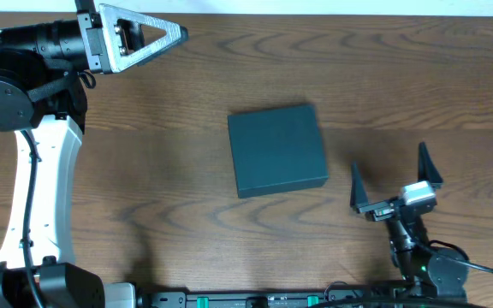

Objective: Pack container

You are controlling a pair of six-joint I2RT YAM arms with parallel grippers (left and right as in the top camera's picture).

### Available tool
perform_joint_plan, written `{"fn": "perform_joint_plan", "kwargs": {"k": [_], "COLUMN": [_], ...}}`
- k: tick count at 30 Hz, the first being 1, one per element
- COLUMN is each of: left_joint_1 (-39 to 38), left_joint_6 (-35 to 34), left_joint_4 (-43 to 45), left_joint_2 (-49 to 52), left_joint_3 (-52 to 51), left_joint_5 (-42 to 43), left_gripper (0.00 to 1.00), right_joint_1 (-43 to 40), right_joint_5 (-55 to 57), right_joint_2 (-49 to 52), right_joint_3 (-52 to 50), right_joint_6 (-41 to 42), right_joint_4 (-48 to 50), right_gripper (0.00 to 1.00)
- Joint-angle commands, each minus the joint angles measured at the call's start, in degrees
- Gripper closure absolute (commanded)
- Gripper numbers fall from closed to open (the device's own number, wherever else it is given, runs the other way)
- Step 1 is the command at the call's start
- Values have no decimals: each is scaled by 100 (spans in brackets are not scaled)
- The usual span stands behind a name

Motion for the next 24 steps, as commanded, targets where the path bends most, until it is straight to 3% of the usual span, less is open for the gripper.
{"fn": "perform_joint_plan", "kwargs": {"k": [1, 12, 24], "left_joint_1": [28, 28, 28], "left_joint_6": [-354, -354, -354], "left_joint_4": [35, 35, 35], "left_joint_2": [-9, -9, -9], "left_joint_3": [63, 63, 63], "left_joint_5": [13, 13, 15], "left_gripper": [1, 1, 1], "right_joint_1": [79, 79, 81], "right_joint_5": [-7, 258, 931], "right_joint_2": [-177, -382, -763], "right_joint_3": [-227, -662, -1029], "right_joint_6": [-59, -11, 1082], "right_joint_4": [68, 151, -162], "right_gripper": [1, 1, 1]}}
